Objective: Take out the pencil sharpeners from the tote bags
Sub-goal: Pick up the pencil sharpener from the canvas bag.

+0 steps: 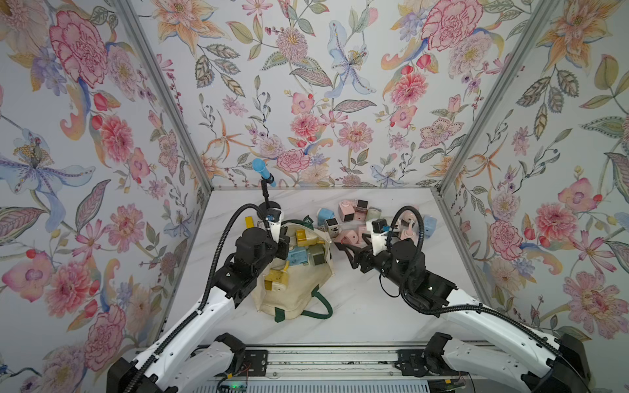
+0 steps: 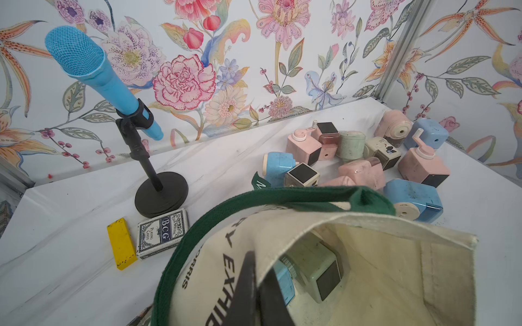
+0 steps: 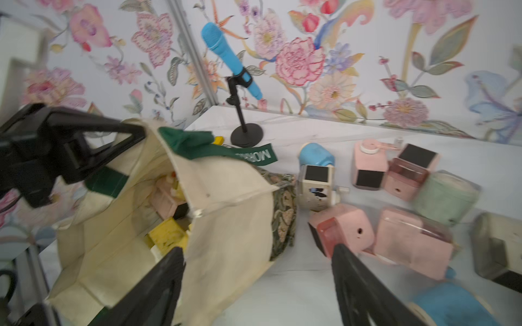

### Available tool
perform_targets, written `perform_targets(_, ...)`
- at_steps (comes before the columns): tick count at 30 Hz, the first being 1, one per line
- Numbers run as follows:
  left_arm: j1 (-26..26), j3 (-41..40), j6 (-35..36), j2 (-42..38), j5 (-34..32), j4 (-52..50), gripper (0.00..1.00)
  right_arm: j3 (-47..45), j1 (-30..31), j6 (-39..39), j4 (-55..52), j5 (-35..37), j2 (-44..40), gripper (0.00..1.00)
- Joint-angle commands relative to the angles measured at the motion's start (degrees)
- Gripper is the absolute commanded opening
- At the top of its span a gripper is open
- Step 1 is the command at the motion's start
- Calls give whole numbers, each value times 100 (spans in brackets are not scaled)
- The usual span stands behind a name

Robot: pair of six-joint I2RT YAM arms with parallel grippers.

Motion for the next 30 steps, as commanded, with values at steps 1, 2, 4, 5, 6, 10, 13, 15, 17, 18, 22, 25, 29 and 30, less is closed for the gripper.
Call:
perform_targets(1, -62, -221, 50, -293, -58, 11, 0, 53, 578, -773, 493, -189, 339, 81)
perform_targets(2, -61, -314, 94, -374, -126, 50, 0, 61, 766, -829, 613, -179, 468, 81)
perform_targets(4, -62, -485, 156, -476, -144, 133, 0, 74, 964, -887, 843, -368, 750, 81)
perform_targets(5, -69, -557, 161, -490, -136, 163, 0, 142, 1043, -891, 856, -457, 930, 81)
perform_targets(6, -68, -567, 165, -475, -102, 144, 0, 199, 1085, -873, 867, -603, 1107, 81)
perform_targets(10, -57, -448, 163, -364, -116, 25, 0, 281, 1200, -736, 1172, -870, 1734, 81)
perform_targets(13, -52, -437, 159, -350, -121, 23, 0, 471, 1347, -747, 1164, -882, 2212, 82)
perform_targets(15, -45, -443, 146, -383, -113, 33, 0, 583, 1439, -779, 1200, -907, 2520, 83)
perform_targets(17, -46, -466, 146, -410, -113, 72, 0, 709, 1543, -838, 1137, -808, 2793, 84)
perform_targets(18, -44, -478, 154, -405, -104, 81, 0, 806, 1614, -893, 1081, -761, 2931, 85)
perform_targets(22, -43, -453, 137, -368, -56, 65, 0, 1023, 1708, -827, 1099, -713, 3358, 88)
perform_targets(25, -46, -433, 128, -367, -49, 49, 0, 1157, 1798, -933, 1032, -603, 3639, 91)
perform_targets(29, -26, -443, 118, -407, -22, 60, 0, 1309, 1909, -1139, 887, -302, 3761, 100)
perform_targets(30, -26, -443, 119, -413, -16, 64, 0, 1280, 1964, -1192, 920, -214, 3691, 100)
